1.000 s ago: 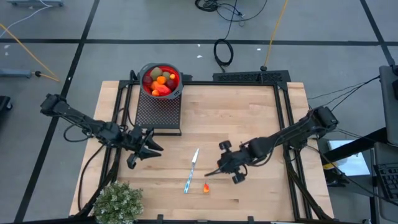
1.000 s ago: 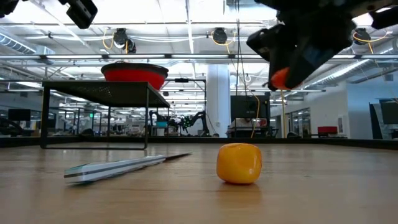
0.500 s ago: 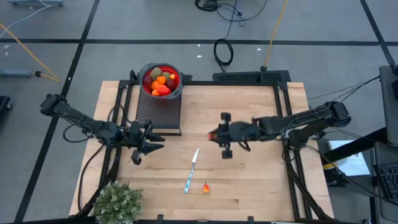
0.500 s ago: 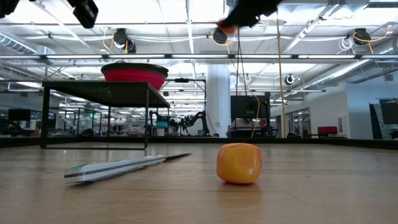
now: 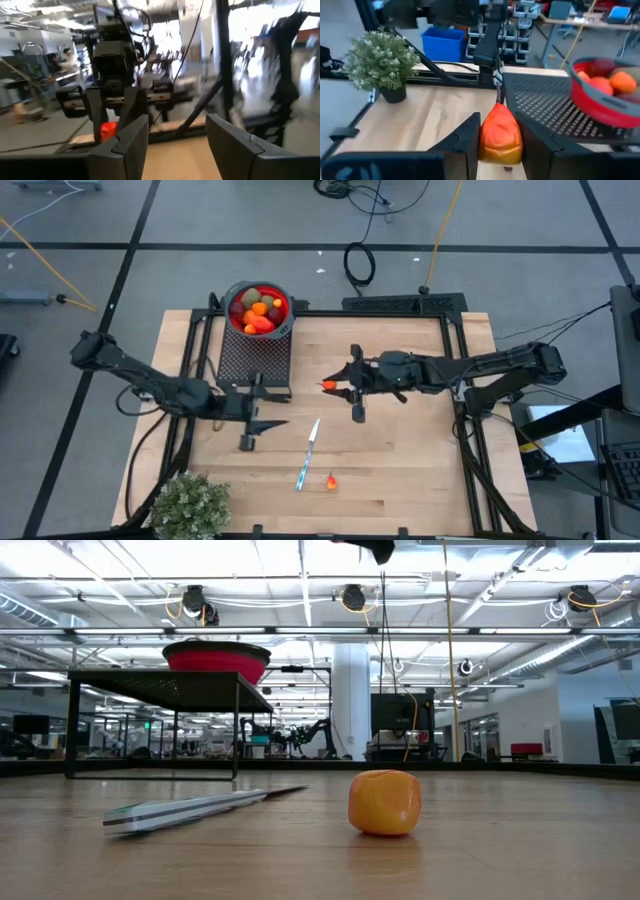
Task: Pick & Place Fruit
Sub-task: Put the orange pear into the red strainer bowl on the shelf
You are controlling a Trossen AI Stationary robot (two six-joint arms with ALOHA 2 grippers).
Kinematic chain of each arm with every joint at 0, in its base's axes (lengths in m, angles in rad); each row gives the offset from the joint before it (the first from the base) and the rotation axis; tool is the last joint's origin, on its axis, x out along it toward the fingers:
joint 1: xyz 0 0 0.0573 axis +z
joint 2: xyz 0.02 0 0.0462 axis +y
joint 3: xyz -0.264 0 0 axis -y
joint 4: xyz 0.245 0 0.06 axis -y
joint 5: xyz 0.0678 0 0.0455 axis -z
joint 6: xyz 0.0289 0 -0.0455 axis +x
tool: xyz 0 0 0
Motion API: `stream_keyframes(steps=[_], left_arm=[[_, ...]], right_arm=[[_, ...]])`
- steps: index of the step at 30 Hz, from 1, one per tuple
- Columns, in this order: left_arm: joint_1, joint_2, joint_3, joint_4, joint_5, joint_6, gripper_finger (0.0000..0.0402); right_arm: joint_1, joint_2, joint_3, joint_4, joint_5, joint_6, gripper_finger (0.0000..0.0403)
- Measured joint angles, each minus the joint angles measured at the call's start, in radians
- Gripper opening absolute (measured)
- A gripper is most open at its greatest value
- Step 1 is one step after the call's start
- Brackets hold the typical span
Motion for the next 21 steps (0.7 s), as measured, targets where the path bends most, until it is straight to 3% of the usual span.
stream_keyframes(steps=[12,21], left_arm=[[0.089,0.200,0.367,-0.470,-0.067,0.131,0.0205],[0.108,0.287,0.479,-0.578,-0.064,0.177,0.0205]], right_arm=[[-0.063,0.000,0.000,0.011,-0.287,0.225,0.0102],[-0.077,0.000,0.000,0.046,-0.446,0.333,0.0102]])
